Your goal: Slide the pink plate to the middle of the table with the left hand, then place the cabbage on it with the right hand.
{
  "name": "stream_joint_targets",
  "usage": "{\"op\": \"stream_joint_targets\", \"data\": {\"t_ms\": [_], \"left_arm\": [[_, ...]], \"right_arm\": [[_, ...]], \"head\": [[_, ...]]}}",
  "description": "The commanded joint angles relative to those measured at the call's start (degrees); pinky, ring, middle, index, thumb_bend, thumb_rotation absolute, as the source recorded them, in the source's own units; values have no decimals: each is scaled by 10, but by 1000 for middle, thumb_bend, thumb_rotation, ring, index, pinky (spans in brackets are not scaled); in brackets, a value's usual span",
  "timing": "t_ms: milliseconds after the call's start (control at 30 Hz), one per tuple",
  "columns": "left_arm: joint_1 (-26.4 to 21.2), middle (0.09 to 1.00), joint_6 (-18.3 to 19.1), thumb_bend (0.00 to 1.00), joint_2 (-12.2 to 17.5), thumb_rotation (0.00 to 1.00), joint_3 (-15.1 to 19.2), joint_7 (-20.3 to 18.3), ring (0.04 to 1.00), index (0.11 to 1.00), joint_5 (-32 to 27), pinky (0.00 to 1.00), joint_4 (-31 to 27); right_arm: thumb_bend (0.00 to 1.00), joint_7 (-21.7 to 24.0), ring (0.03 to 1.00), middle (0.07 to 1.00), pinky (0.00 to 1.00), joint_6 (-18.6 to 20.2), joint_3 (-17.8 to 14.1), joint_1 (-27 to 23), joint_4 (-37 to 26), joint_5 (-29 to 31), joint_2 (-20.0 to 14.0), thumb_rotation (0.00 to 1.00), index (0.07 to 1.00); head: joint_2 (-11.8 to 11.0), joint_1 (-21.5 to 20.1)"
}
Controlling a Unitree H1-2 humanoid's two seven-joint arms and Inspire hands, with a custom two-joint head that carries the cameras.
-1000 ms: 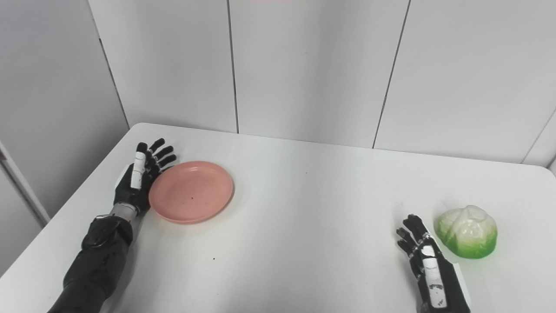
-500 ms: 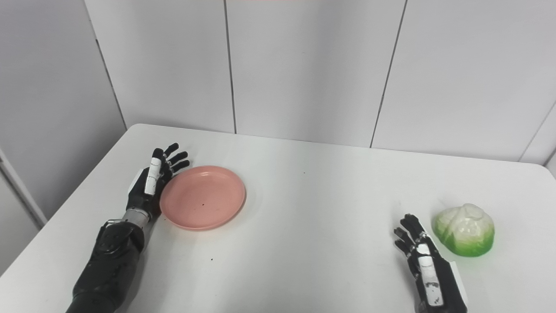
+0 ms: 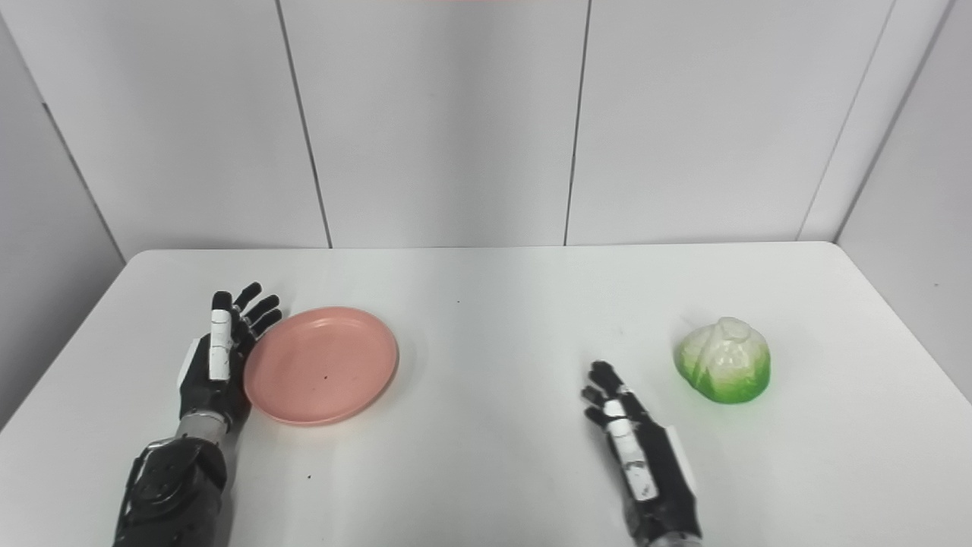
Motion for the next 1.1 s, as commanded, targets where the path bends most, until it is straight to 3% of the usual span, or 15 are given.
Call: {"op": "stream_joint_targets", "data": {"t_ms": [0,233,500,633,767,1067], "left_arm": [[-6,848,12,942,-2,963,-2,8,870,861,4,841,-23],[1,844,33,946,-27,960,-7,12,865,860,2,892,-65],[1,831,31,955,-41,966,-20,19,843,841,13,819,-69],[2,827,33,945,-49,975,-25,24,837,834,17,794,-72],[1,847,28,947,-56,989,-29,18,865,860,15,855,-68],[-6,843,32,947,-66,965,-31,20,850,848,19,849,-71]], "right_arm": [[912,-8,901,921,905,17,3,2,-5,-4,7,871,880],[911,-21,908,930,917,23,20,-3,-11,-26,25,888,892],[918,-39,911,937,927,34,35,-7,-17,-46,41,901,898],[915,-44,918,944,931,41,41,-11,-13,-50,46,904,900],[913,-51,912,942,923,36,45,-15,-7,-57,54,909,900],[911,-57,925,940,914,32,47,-19,-3,-66,58,928,917]], "head": [[0,0],[3,-54],[9,-94],[8,-134],[8,-143],[10,-144]]}}
